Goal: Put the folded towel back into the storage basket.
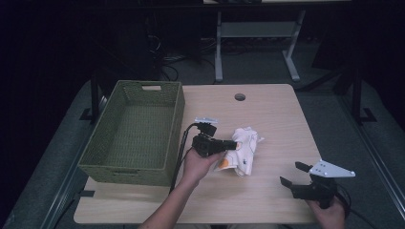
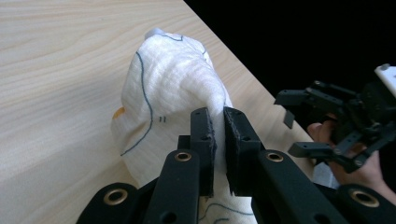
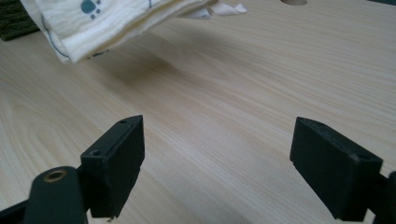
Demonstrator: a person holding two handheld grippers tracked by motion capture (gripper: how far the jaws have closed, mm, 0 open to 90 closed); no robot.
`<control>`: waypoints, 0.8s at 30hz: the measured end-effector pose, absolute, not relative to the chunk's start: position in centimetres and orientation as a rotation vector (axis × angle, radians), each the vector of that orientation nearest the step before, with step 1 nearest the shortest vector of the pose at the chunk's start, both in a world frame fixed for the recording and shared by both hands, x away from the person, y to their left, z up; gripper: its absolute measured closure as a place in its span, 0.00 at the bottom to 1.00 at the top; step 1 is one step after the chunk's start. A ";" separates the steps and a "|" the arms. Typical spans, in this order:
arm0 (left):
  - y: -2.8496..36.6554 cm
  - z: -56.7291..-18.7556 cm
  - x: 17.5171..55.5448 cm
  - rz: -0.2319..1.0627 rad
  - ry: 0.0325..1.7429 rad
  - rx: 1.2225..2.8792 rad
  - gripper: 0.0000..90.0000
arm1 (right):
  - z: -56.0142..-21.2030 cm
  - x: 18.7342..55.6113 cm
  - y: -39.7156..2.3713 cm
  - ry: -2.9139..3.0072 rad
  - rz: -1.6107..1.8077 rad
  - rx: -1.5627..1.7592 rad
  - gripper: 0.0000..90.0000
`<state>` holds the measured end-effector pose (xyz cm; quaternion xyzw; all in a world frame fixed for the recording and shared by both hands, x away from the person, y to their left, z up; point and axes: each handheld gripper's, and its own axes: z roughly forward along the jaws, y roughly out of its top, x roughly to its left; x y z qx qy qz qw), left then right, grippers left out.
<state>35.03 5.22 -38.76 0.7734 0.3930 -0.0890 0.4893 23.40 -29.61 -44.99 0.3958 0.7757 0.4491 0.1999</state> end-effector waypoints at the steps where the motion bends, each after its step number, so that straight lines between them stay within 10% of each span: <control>1: 5.4 -38.6 35.0 -0.222 0.954 1.876 0.93 | -45.0 23.4 -29.6 2.168 1.255 1.107 0.19; 24: 8.2 -36.1 34.6 -0.262 0.927 1.841 0.93 | -45.2 23.5 -29.5 2.163 1.236 1.125 0.19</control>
